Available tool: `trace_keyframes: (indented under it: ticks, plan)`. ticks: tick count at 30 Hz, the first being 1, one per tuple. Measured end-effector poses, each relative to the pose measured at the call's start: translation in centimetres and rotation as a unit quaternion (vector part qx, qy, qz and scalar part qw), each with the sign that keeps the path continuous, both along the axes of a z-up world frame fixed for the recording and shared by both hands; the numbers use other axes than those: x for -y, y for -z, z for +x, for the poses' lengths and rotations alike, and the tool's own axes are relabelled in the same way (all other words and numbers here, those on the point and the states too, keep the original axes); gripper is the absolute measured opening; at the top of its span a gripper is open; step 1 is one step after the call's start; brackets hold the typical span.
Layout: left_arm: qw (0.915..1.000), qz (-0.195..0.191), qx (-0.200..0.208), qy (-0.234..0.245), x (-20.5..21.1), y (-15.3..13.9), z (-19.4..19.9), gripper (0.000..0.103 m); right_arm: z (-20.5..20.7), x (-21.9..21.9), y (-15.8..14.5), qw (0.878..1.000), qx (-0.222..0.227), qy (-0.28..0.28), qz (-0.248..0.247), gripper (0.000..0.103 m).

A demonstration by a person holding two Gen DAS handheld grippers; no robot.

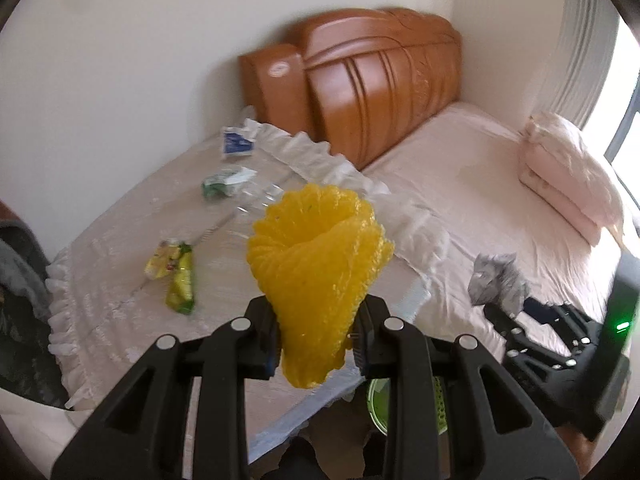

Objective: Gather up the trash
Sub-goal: 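Drop the paper wad in the basket while the left tool drops the yellow mesh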

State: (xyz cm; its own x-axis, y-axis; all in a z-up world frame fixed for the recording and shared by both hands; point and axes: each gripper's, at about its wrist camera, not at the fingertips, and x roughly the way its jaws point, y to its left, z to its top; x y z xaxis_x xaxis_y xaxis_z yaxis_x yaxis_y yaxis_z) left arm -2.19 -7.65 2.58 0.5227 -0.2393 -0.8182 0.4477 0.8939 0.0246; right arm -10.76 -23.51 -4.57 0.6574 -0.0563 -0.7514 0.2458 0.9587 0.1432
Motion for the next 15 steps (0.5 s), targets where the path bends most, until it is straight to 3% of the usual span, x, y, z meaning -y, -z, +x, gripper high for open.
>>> trace_keyframes:
  ticks: [5,13,14,15]
  plan:
    - [0.9998,0.008,-0.003,0.020,1.7,0.4,-1.6,0.027,-1.8,1.0,5.2,0.997,-0.068,0.007,-0.029,0.044]
    - [0.9990,0.017,-0.001,0.040,3.0,0.6,-2.9,0.027,-3.1,1.6,21.1,0.976,-0.213,0.028,0.017,0.044]
    - [0.9989,0.018,-0.001,0.043,3.2,0.6,-3.1,0.027,-3.1,1.6,23.3,0.971,-0.236,0.033,0.023,0.045]
    - [0.9987,0.019,-0.002,0.046,3.3,0.7,-3.2,0.027,-3.2,1.7,24.5,0.968,-0.246,0.037,0.029,0.053]
